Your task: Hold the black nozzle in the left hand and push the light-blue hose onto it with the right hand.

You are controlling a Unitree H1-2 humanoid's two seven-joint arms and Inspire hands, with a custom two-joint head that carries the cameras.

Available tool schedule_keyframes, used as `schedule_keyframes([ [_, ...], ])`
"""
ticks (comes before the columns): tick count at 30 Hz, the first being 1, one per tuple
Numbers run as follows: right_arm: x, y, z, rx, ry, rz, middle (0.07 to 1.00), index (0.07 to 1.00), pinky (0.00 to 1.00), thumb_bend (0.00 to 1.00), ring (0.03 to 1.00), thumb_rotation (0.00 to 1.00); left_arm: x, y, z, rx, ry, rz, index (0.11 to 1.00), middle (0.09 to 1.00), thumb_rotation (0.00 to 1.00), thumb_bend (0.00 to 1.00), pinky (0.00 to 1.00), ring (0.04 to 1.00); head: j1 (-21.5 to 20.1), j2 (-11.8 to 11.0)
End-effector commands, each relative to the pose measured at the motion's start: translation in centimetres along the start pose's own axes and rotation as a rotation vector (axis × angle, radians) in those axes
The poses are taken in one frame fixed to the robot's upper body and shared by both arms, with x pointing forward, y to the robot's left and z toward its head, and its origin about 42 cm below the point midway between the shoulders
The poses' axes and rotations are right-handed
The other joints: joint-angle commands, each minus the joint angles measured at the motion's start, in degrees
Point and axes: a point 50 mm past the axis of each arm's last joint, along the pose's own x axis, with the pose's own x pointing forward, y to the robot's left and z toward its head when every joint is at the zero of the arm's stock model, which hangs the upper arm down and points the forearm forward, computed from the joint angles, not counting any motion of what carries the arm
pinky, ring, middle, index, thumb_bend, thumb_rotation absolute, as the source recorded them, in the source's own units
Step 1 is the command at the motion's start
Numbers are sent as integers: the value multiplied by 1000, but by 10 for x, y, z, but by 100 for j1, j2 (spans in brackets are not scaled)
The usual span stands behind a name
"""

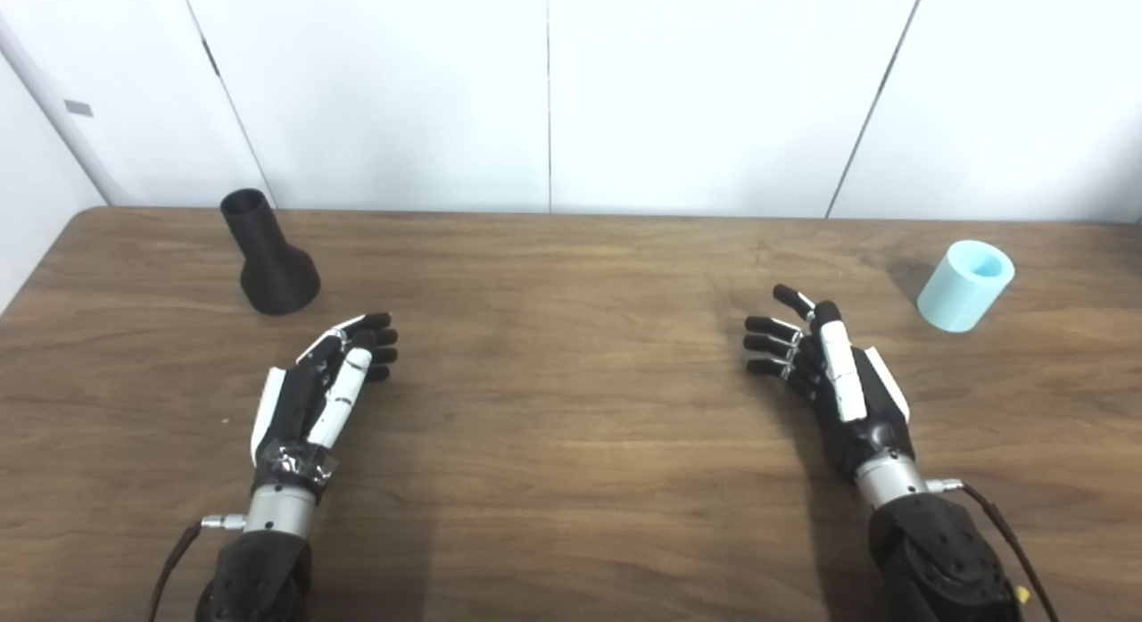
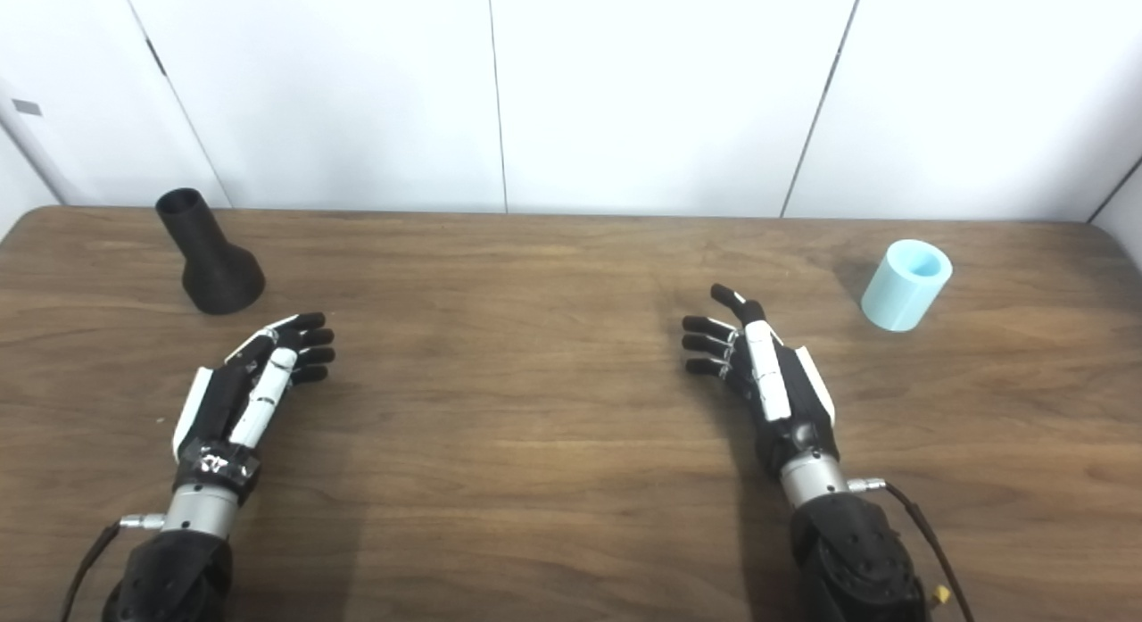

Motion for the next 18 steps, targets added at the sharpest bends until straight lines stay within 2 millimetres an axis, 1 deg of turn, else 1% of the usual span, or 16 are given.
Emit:
schedule_keyframes([
  [1, 3, 2, 10, 3, -33, 15, 732, 885, 643, 496, 730, 1000, 2, -1, 9, 10, -45, -9, 745, 738, 653, 376, 701, 716, -1, 5],
  [18, 2, 2, 10, -10, -32, 12, 733, 889, 649, 508, 728, 1000, 2, -2, 11, 7, -38, -9, 754, 748, 658, 364, 708, 727, 0, 7],
])
